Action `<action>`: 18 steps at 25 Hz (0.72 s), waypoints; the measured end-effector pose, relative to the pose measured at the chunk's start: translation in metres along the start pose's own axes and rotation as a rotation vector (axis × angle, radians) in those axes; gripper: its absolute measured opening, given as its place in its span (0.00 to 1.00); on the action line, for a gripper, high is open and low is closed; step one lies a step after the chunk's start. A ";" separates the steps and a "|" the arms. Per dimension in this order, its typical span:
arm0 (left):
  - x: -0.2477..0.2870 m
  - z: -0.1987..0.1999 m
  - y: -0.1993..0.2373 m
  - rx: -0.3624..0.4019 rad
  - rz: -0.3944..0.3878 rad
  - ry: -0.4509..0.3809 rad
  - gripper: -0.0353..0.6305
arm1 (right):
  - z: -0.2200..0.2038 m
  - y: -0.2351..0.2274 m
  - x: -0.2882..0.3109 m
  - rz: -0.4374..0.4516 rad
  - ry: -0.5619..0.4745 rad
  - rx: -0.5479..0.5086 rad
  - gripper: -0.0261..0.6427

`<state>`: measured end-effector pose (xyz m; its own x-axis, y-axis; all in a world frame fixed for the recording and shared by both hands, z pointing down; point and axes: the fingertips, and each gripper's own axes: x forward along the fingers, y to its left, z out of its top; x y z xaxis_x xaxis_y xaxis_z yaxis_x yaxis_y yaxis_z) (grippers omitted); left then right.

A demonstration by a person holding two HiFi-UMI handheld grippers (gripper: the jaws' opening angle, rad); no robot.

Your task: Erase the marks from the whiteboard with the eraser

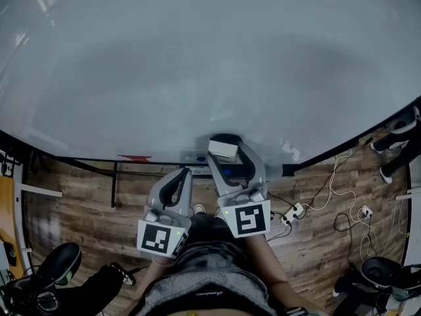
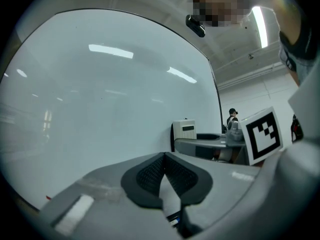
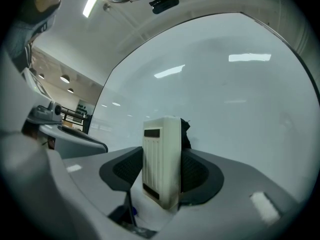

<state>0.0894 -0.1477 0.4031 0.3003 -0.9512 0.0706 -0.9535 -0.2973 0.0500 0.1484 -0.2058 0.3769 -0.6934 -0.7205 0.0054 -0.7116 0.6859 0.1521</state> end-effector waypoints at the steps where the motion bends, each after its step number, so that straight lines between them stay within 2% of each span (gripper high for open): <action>1: 0.001 0.001 0.001 -0.008 -0.012 0.002 0.06 | 0.000 0.001 0.000 -0.008 0.005 0.003 0.38; 6: 0.009 0.003 0.005 -0.012 -0.085 -0.011 0.06 | -0.003 0.000 -0.001 -0.024 0.031 -0.018 0.38; 10: 0.009 0.000 0.010 -0.042 -0.105 0.003 0.06 | -0.001 0.003 0.001 -0.052 0.018 -0.026 0.38; 15: 0.011 -0.003 0.002 -0.012 -0.167 -0.008 0.06 | -0.001 0.005 -0.003 -0.058 0.013 -0.034 0.38; 18: 0.018 -0.005 -0.003 -0.007 -0.174 0.000 0.06 | -0.003 0.005 -0.001 -0.040 0.017 -0.043 0.38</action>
<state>0.0976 -0.1637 0.4089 0.4604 -0.8857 0.0598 -0.8871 -0.4565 0.0685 0.1461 -0.2020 0.3805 -0.6623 -0.7491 0.0152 -0.7329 0.6518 0.1951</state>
